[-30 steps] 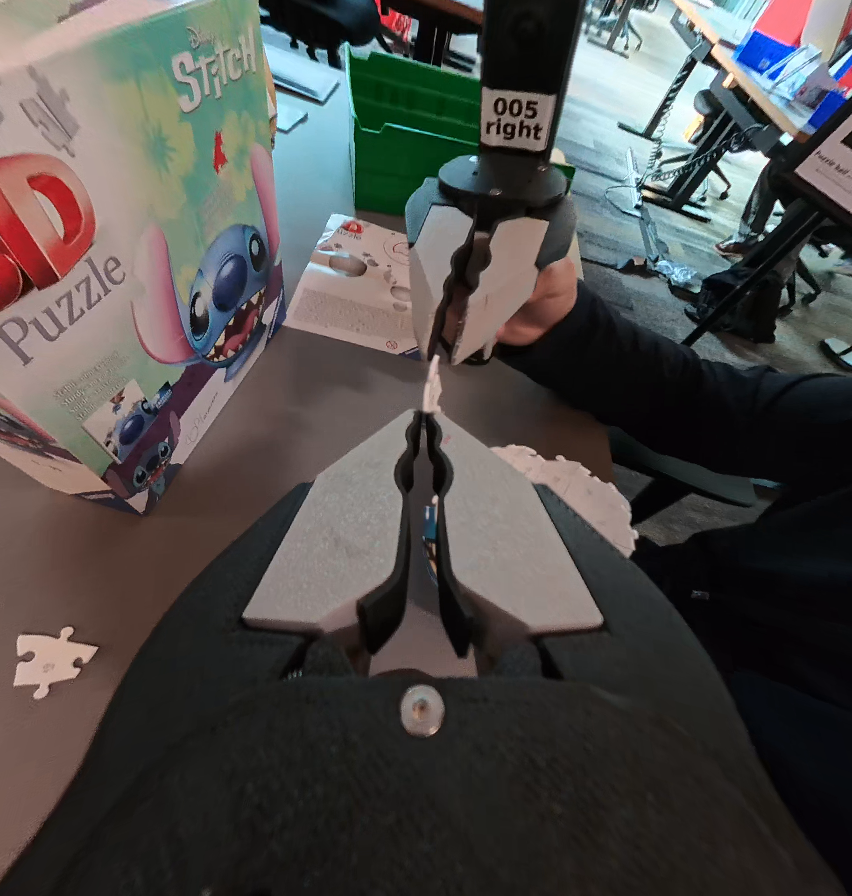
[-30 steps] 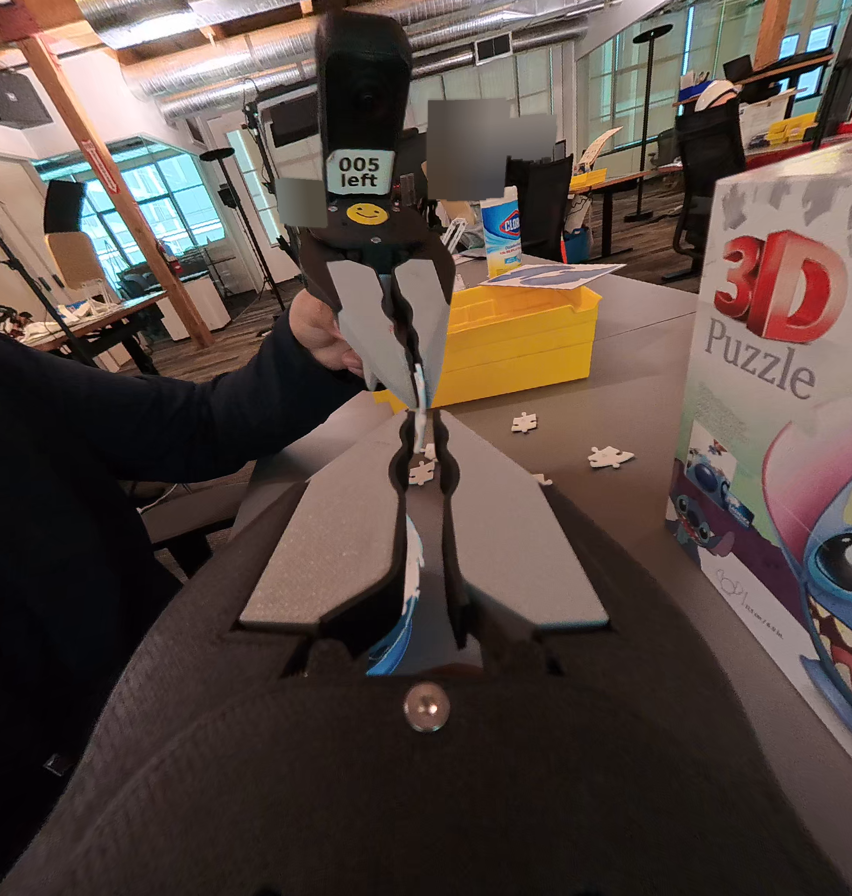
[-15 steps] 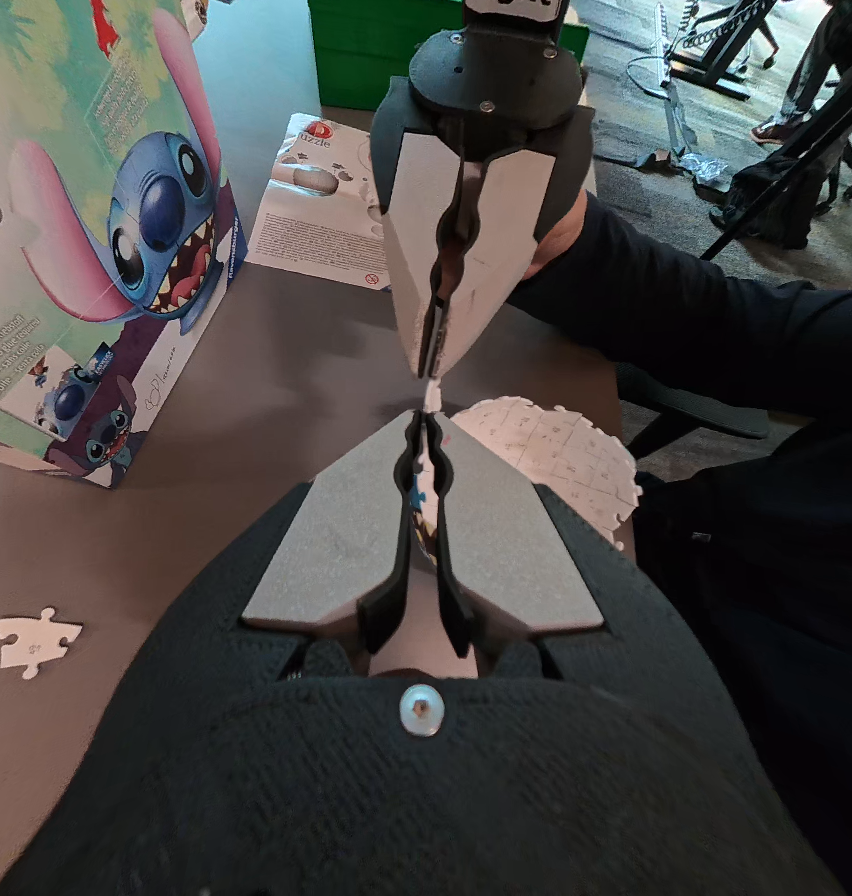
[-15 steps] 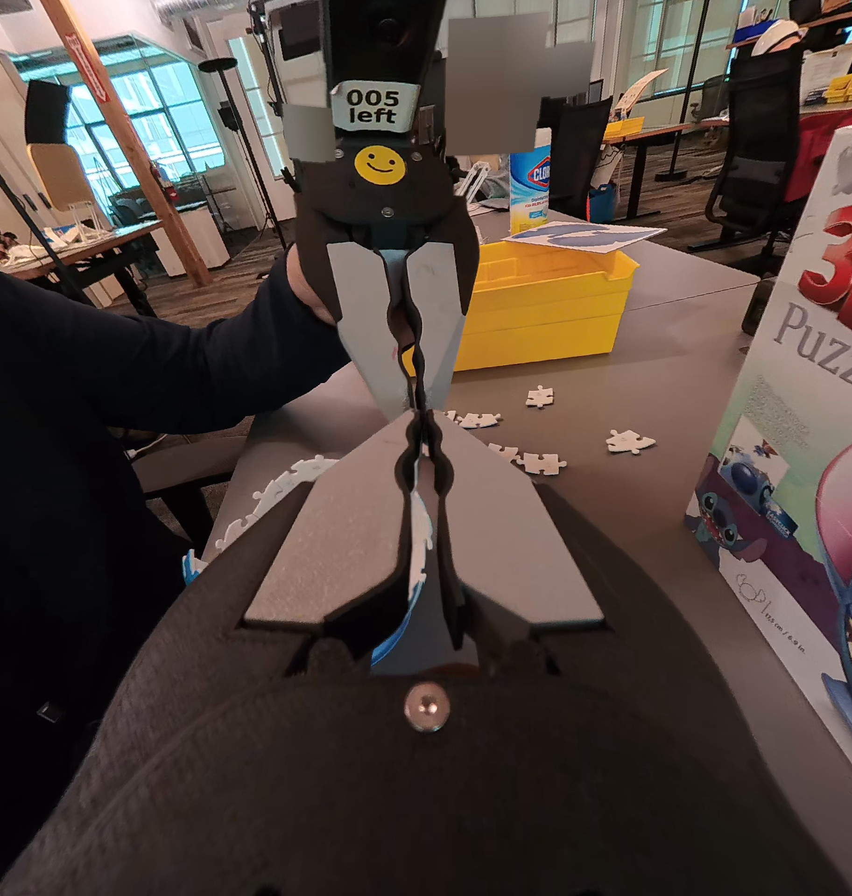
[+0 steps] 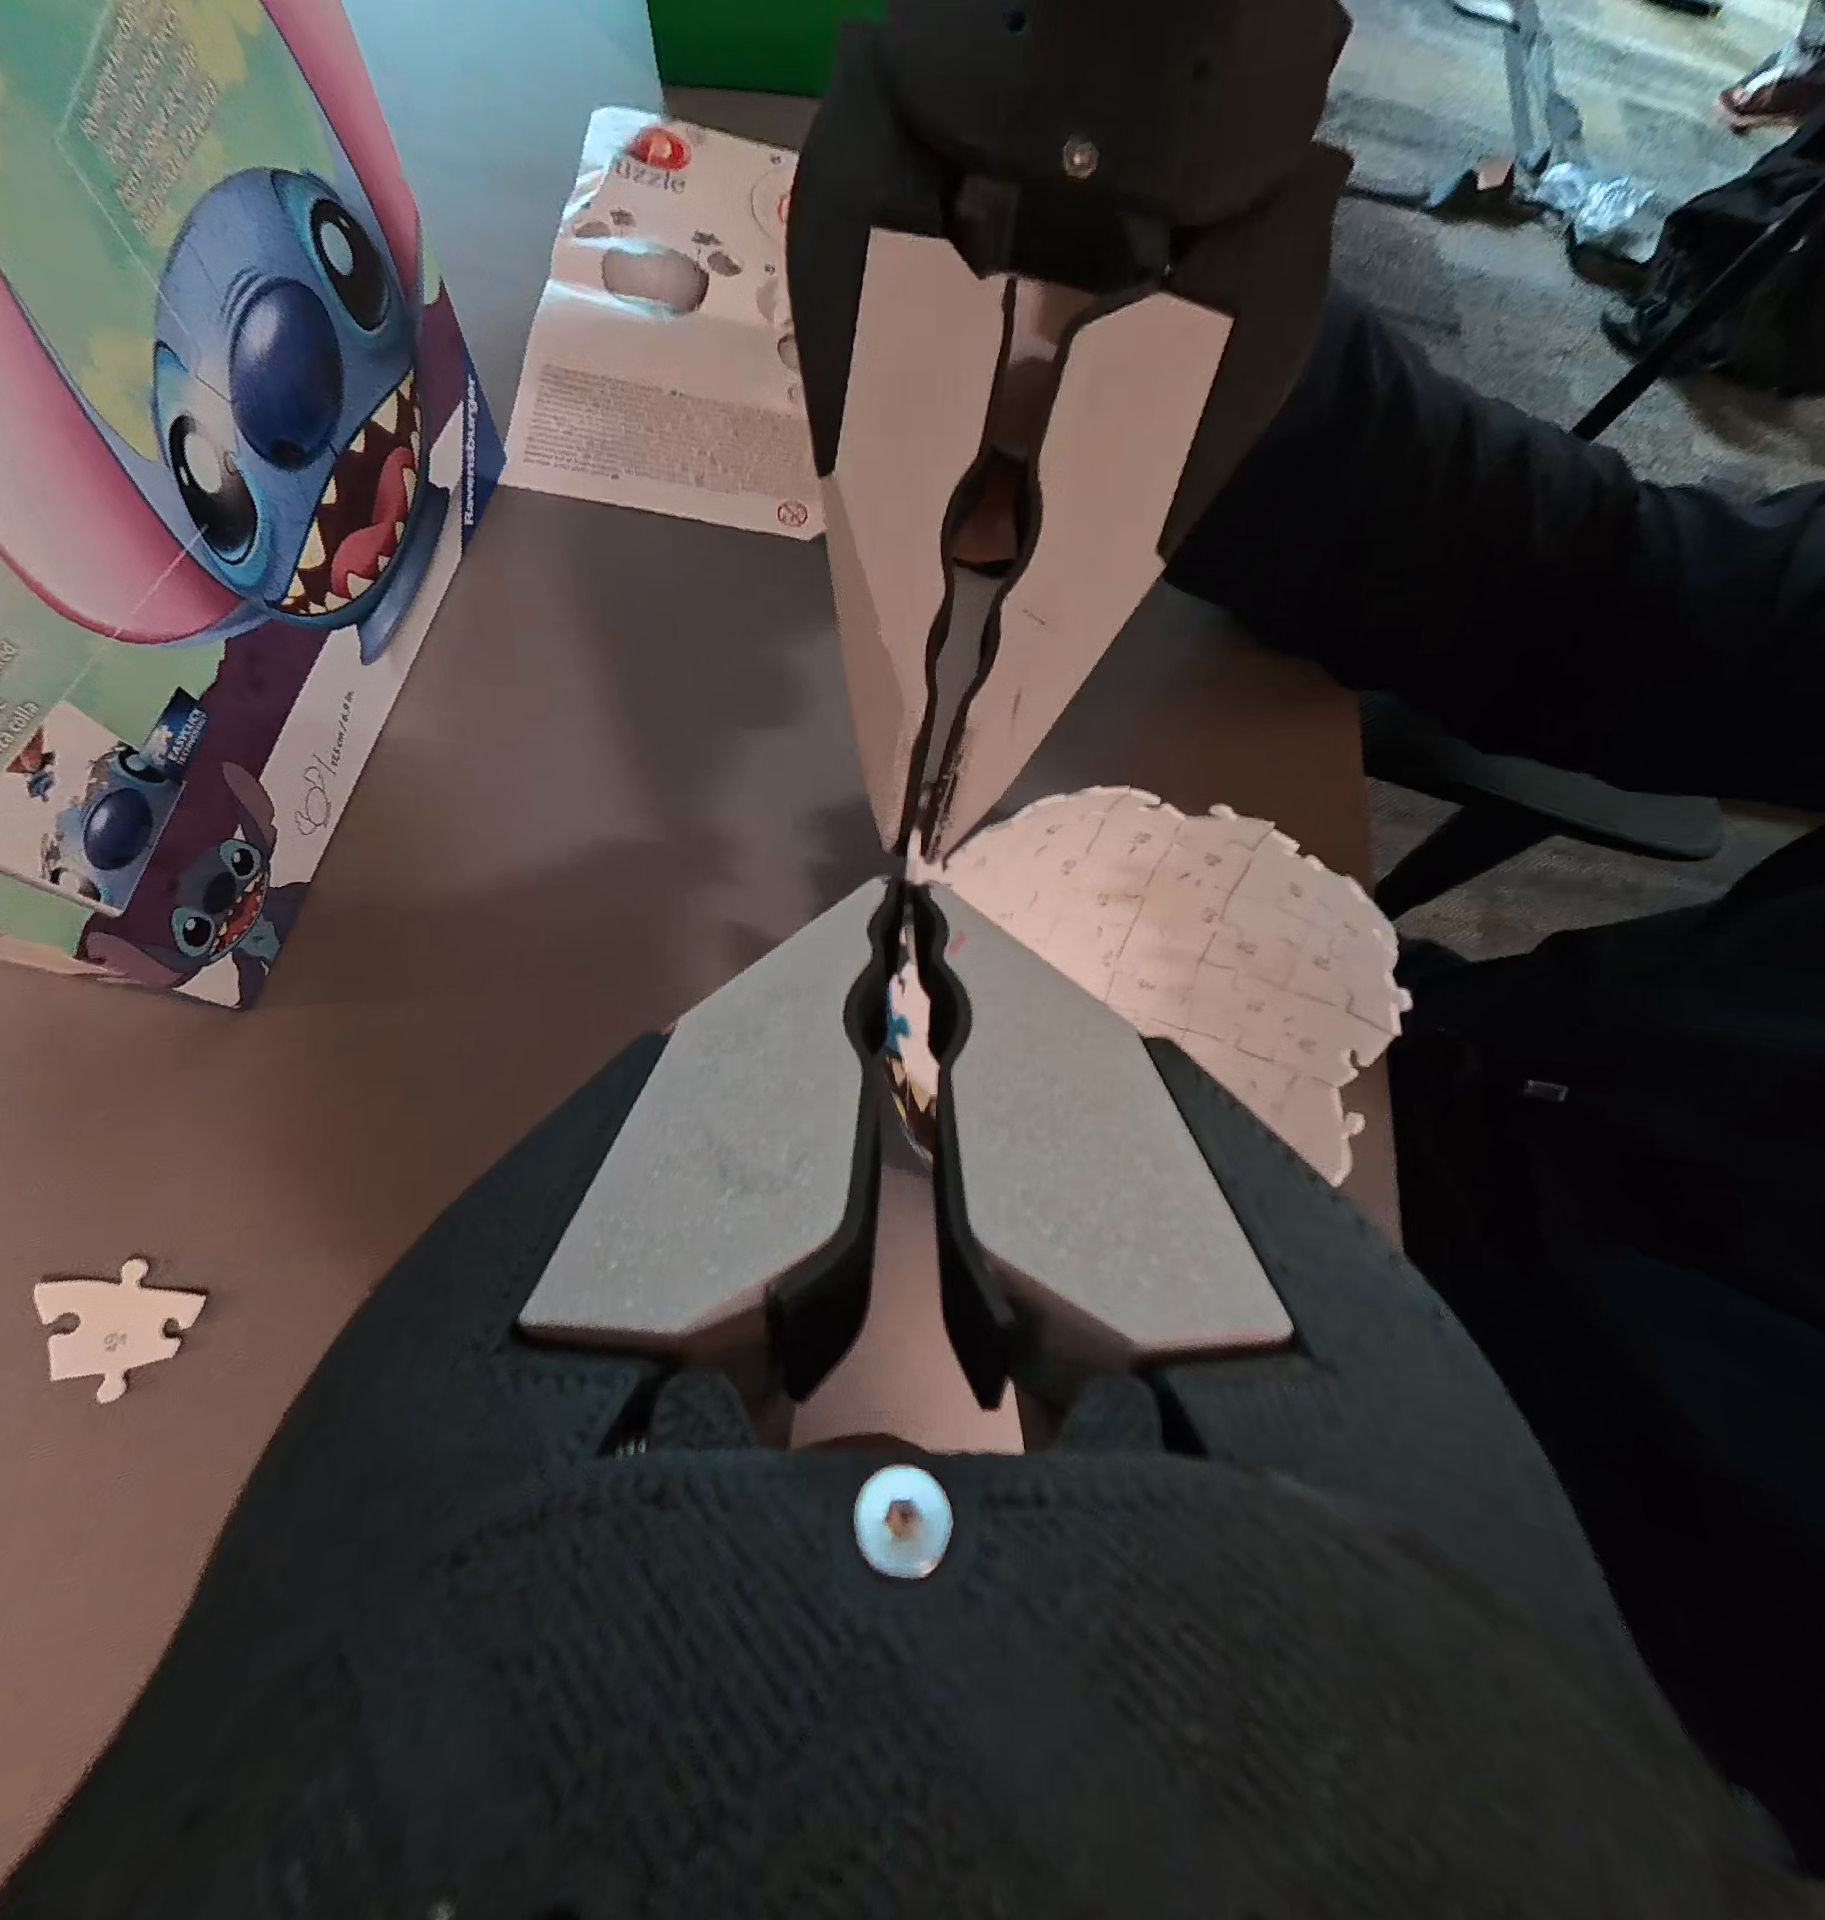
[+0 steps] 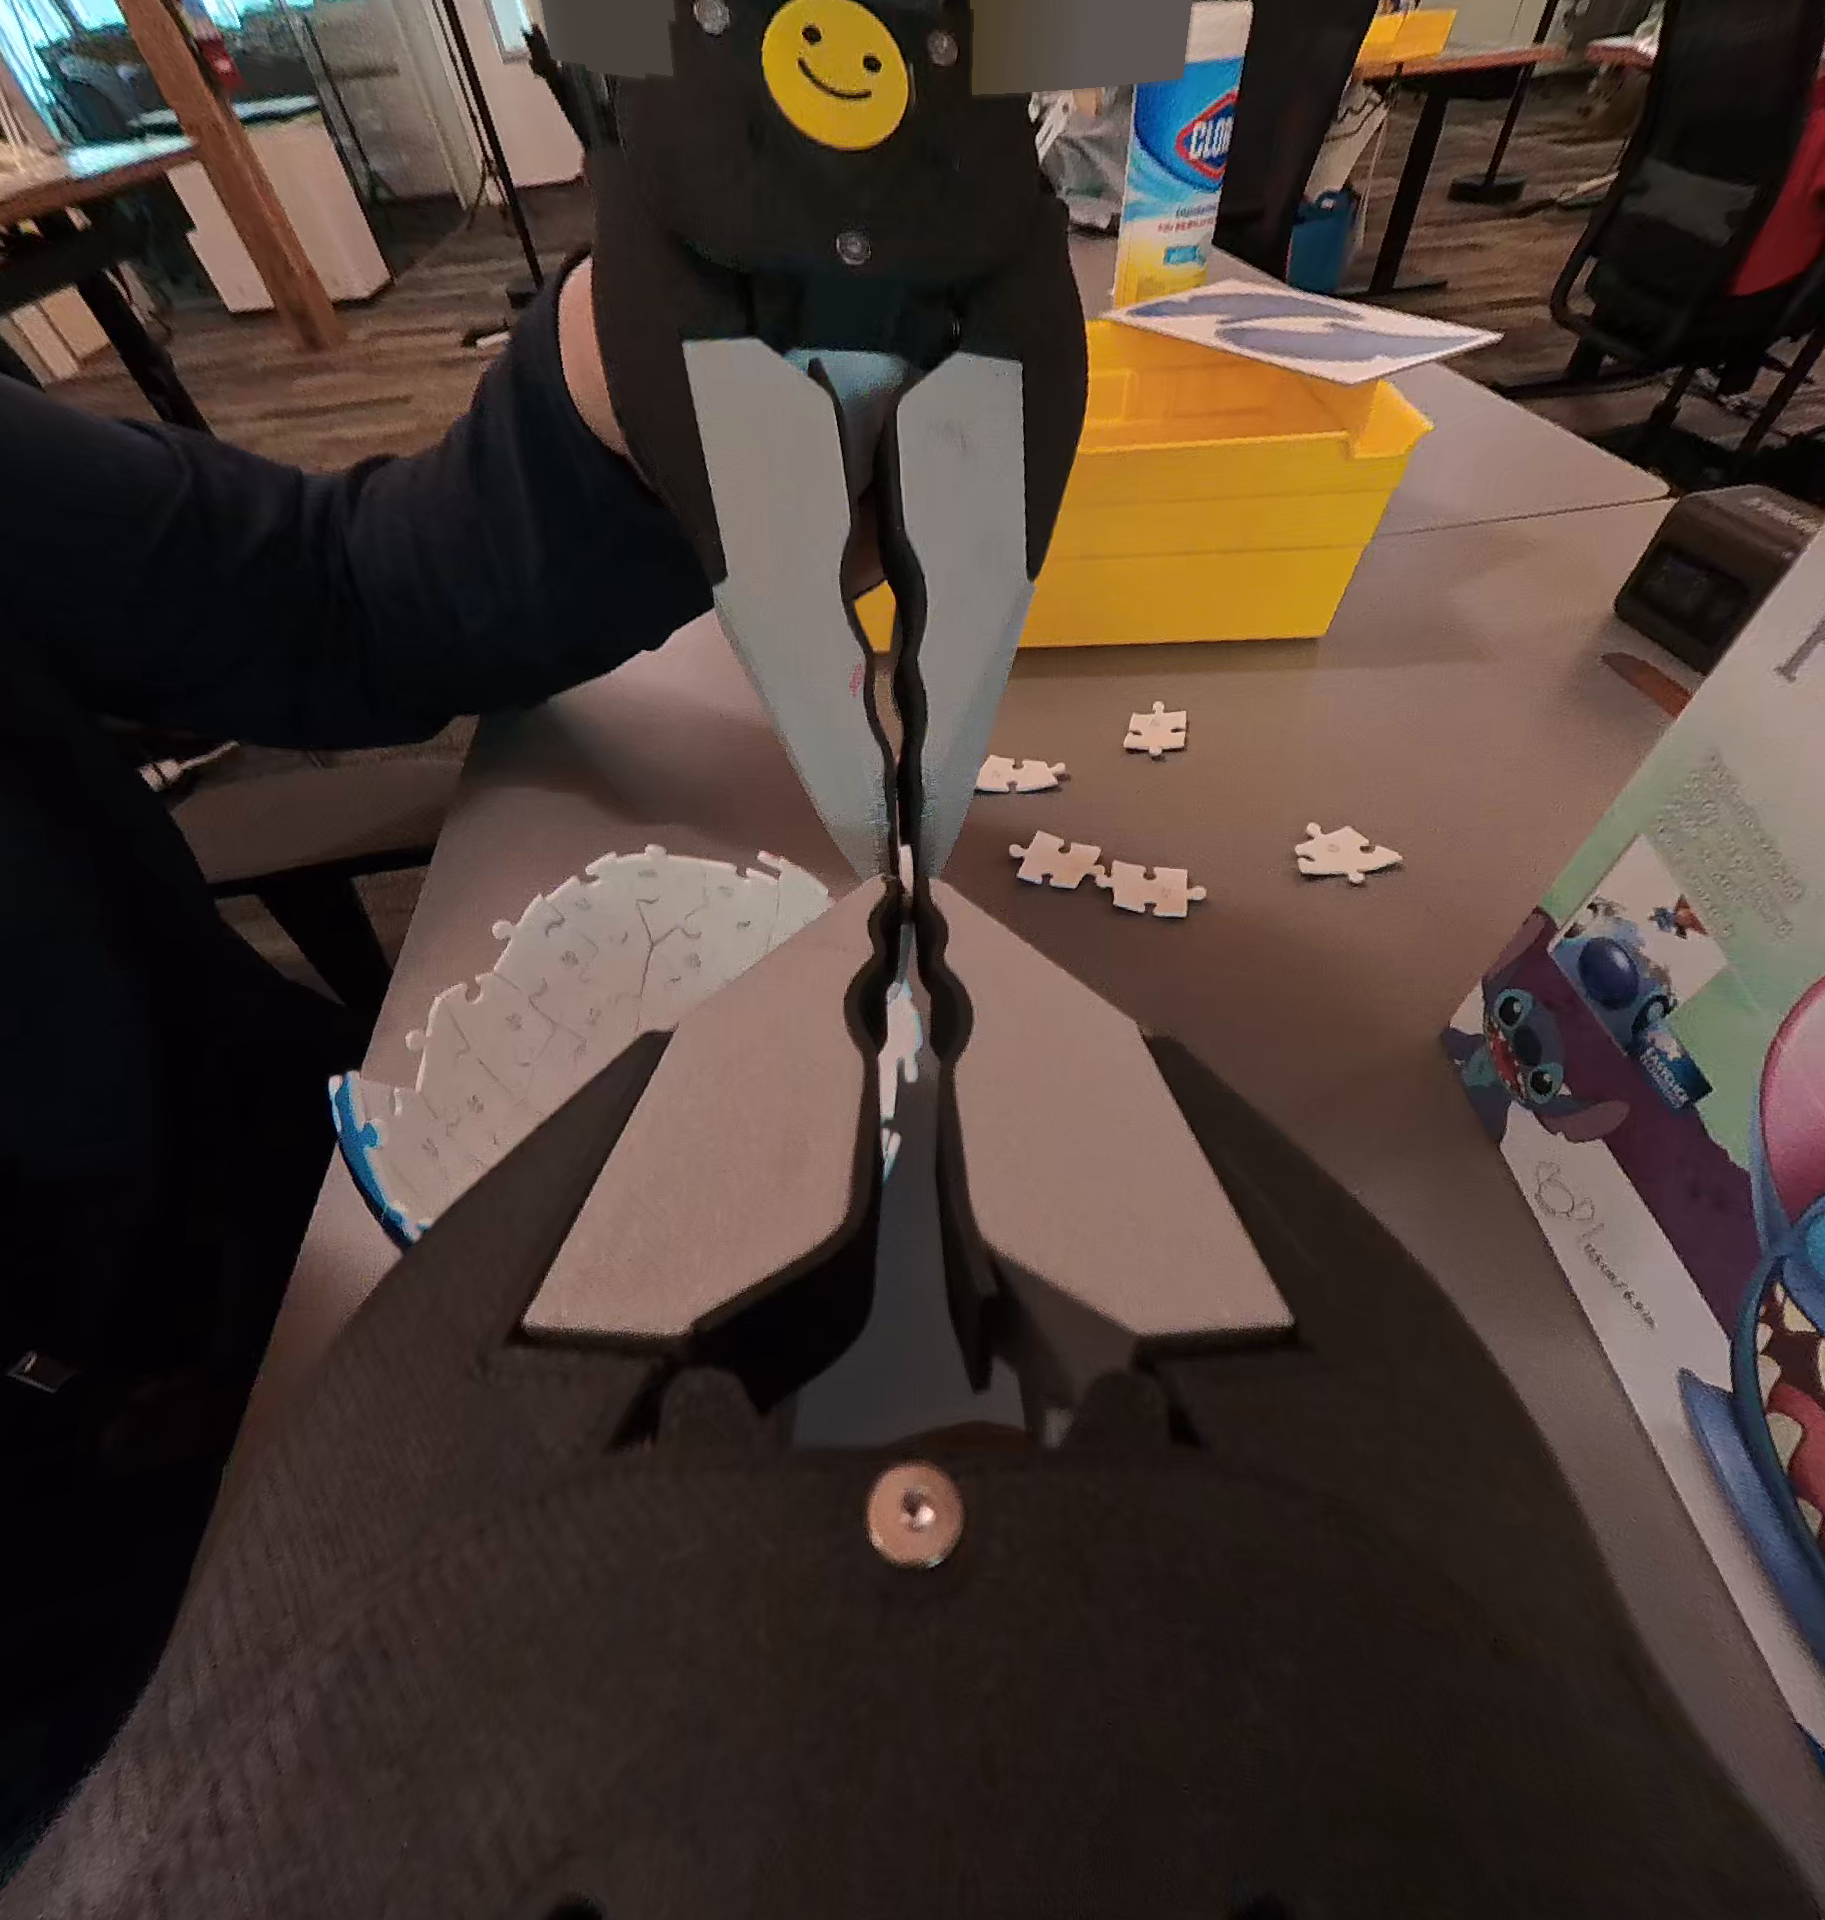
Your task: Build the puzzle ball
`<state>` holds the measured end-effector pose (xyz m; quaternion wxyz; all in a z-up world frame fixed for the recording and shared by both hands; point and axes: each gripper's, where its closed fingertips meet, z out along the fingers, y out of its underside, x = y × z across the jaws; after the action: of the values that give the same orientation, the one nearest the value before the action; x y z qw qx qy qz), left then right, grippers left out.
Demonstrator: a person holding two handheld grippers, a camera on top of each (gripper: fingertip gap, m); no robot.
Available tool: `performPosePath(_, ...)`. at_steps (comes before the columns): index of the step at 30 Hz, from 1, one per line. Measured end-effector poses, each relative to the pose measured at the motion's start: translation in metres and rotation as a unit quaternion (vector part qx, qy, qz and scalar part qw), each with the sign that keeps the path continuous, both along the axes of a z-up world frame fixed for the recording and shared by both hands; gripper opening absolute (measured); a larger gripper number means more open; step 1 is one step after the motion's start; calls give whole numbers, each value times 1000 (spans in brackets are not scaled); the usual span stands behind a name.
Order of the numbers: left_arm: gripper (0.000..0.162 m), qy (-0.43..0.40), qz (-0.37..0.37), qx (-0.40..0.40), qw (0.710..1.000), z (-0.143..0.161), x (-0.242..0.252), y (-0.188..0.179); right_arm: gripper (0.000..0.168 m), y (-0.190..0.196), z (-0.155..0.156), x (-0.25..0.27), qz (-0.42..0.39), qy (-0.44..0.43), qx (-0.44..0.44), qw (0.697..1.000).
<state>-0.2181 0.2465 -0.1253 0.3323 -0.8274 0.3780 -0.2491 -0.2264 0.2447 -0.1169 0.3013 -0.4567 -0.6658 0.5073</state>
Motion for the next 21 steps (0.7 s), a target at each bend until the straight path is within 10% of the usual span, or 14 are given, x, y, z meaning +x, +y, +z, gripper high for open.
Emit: performPosePath(21,0,27,-18,-20,999,-15,6,-6,0,-4,-11,7,15,-42,-2,999)
